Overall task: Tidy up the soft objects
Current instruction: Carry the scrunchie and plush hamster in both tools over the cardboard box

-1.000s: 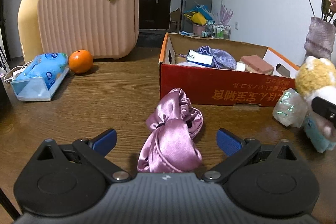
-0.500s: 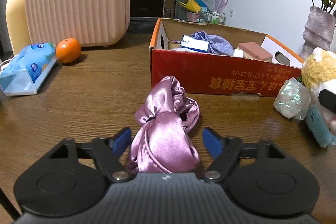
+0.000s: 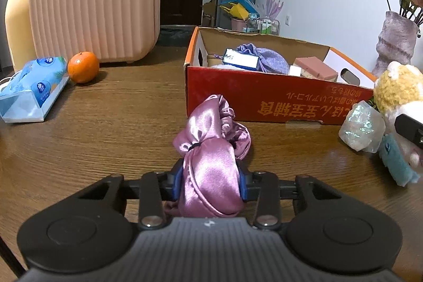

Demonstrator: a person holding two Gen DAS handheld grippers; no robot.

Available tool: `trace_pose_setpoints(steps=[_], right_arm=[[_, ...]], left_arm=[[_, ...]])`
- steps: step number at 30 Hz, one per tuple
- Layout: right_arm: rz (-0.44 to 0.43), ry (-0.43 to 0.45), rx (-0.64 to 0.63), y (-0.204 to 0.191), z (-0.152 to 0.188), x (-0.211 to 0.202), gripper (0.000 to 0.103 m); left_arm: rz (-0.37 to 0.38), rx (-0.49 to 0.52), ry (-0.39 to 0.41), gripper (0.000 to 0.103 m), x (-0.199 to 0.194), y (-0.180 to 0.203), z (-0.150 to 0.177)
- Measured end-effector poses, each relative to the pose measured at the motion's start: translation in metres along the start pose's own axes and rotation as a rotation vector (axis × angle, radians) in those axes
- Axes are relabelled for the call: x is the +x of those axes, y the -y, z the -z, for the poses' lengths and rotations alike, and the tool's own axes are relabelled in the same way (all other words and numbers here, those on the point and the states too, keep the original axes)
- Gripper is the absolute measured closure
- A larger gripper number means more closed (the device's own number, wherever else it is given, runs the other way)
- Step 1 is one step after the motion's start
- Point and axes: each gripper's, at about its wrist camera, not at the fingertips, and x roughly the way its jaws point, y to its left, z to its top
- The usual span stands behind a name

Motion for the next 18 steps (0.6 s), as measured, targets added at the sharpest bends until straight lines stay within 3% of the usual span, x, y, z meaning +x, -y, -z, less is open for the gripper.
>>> trace_pose_setpoints(steps=[18], right_arm=[[0.028, 0.040, -0.004, -0.005, 0.000, -0.008, 0.054]], left_arm=[[0.017, -0.042, 0.097, 0.065, -0.027, -0.002, -0.006]])
